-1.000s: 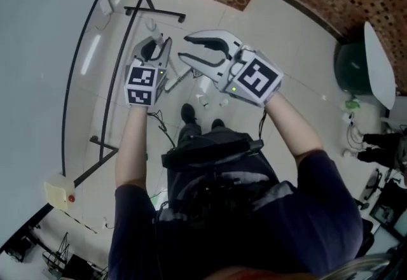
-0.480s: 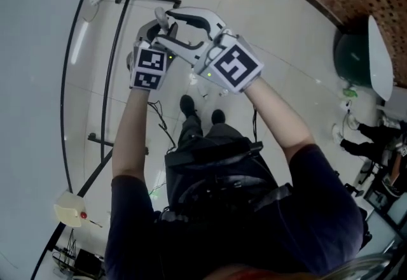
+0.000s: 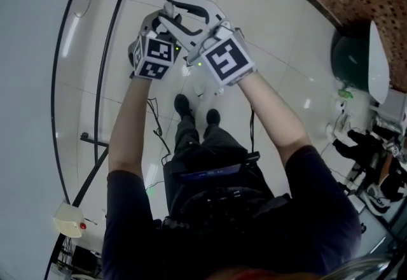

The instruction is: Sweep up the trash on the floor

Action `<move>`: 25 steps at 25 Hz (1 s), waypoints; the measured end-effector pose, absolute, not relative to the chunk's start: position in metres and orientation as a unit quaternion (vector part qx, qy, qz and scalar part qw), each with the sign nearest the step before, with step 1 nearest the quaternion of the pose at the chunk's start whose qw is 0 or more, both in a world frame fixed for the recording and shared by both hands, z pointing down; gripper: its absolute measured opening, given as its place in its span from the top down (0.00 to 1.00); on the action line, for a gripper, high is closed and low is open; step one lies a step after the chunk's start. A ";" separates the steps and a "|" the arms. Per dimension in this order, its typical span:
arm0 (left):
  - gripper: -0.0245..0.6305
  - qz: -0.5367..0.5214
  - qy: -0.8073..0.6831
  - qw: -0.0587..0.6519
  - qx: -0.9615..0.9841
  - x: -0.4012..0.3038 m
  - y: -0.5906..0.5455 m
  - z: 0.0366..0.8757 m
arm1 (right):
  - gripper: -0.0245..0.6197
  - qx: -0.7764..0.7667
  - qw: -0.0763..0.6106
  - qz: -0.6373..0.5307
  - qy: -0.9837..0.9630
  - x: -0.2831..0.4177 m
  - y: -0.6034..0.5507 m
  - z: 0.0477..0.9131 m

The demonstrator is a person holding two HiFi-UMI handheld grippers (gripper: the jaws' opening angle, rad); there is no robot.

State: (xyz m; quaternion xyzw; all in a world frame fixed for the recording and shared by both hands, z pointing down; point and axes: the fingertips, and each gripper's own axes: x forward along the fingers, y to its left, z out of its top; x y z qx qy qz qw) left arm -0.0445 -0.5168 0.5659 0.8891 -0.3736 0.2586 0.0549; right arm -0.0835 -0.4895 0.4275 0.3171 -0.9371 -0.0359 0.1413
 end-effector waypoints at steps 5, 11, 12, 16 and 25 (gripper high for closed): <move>0.84 0.279 -0.361 0.058 0.888 -0.040 -0.522 0.603 | 0.78 0.298 0.186 -0.044 -0.935 -0.076 -0.491 0.466; 0.84 0.280 -0.364 0.088 0.884 -0.032 -0.521 0.631 | 0.78 0.276 0.210 -0.041 -0.937 -0.068 -0.479 0.494; 0.84 0.280 -0.362 0.094 0.884 -0.030 -0.520 0.633 | 0.78 0.271 0.216 -0.043 -0.937 -0.067 -0.476 0.496; 0.84 0.285 -0.344 0.117 0.887 -0.022 -0.501 0.638 | 0.78 0.257 0.231 -0.041 -0.937 -0.063 -0.458 0.499; 0.83 0.309 -0.312 0.151 0.886 0.001 -0.461 0.640 | 0.78 0.242 0.249 -0.020 -0.938 -0.038 -0.417 0.503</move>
